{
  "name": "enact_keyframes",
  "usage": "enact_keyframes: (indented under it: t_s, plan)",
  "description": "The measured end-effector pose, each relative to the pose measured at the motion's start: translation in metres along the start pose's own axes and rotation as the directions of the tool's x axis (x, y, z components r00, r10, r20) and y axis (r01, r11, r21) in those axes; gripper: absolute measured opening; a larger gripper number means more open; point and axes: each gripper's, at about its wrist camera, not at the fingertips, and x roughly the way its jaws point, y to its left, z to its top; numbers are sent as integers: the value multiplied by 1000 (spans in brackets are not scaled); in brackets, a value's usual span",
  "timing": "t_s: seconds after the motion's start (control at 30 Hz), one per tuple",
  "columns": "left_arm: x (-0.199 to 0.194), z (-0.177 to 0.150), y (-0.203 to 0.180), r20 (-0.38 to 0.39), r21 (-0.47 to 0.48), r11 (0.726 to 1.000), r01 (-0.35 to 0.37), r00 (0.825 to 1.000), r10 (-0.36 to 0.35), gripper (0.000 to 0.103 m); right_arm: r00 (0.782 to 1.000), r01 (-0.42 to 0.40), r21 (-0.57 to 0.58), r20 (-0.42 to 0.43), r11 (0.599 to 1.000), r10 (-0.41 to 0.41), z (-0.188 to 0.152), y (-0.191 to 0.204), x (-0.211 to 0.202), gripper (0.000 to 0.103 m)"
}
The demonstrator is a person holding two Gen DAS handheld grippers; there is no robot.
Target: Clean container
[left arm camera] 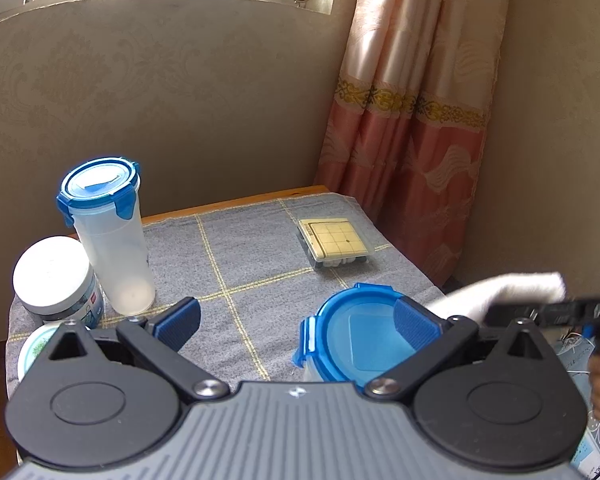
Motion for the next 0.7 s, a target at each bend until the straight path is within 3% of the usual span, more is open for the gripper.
enact_keyframes:
  t_s: [0.1,0.23,0.5,0.63,0.7]
  plan:
    - [-1,-1,1,0,-3,1000,0,1000,0,103,996,-73,24,51,997,72,8,1,-8,22]
    - [-1,-1,1,2,-9,1000,-2,1000,2,103,992,-128,49,10,991,128,-1,-1,13,23]
    - [2,-1,1,4,-13,1000,5,1000,-5,103,992,14,-7,-123,1000,-15,-25,-15,44,26]
    - [4,0,0,3,-11,1000,9,1000,-9,103,984,55,-78,-168,995,-68,-31,-9,51,40]
    - [4,0,0,3,-11,1000,9,1000,-9,103,977,66,-105,-195,992,-85,-35,-7,57,41]
